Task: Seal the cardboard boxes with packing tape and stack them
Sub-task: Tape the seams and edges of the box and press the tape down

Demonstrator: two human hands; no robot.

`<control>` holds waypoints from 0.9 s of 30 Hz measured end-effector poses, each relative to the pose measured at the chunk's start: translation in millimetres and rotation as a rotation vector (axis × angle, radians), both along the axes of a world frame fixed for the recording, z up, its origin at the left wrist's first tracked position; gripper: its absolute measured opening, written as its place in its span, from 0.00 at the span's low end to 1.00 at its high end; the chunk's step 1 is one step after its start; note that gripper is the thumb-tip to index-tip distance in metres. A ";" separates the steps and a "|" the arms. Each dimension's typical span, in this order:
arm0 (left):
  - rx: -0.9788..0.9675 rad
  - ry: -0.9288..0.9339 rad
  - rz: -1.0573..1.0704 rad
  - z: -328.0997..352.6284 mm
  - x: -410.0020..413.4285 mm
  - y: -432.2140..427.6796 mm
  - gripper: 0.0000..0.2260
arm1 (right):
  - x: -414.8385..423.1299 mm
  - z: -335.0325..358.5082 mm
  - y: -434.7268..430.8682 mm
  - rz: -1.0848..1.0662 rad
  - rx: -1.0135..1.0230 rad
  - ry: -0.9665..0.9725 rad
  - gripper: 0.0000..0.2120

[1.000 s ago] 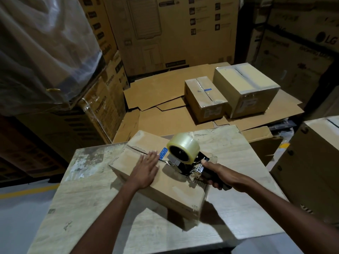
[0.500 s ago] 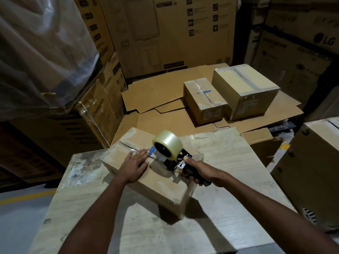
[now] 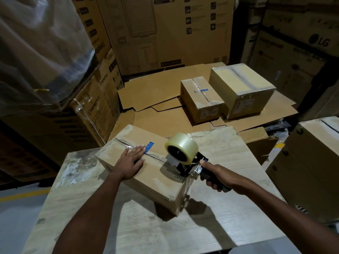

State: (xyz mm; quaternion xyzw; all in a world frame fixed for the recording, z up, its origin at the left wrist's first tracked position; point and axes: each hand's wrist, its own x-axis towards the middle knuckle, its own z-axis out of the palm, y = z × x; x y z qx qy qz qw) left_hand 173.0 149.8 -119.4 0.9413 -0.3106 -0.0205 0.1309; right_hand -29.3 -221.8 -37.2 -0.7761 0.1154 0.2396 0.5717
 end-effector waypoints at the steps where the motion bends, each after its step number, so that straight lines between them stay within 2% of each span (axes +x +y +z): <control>1: 0.006 0.001 0.001 -0.1 0.1 -0.2 0.31 | -2.2 0.4 -1.6 -0.005 0.001 0.004 0.35; 5: 0.051 0.020 0.041 5.6 -4.5 -7.9 0.32 | -1.8 5.2 0.6 0.022 0.008 0.007 0.35; 8: 0.107 0.047 0.114 8.2 -19.9 -26.9 0.30 | -0.9 12.4 -2.1 0.073 0.048 0.062 0.34; 14: 0.017 0.112 0.282 6.6 -67.5 -71.2 0.27 | -1.1 21.2 -1.7 0.102 0.064 0.084 0.34; 18: 0.016 0.105 0.491 10.4 -80.7 -101.5 0.35 | -4.7 11.1 -1.5 0.061 0.068 0.046 0.35; 21: 0.047 0.055 0.500 7.5 -85.0 -104.4 0.40 | -8.4 9.2 -0.6 0.036 0.079 0.013 0.34; 27: 0.078 0.042 0.535 7.6 -82.1 -106.9 0.36 | -14.9 2.1 -7.0 0.021 0.087 -0.029 0.35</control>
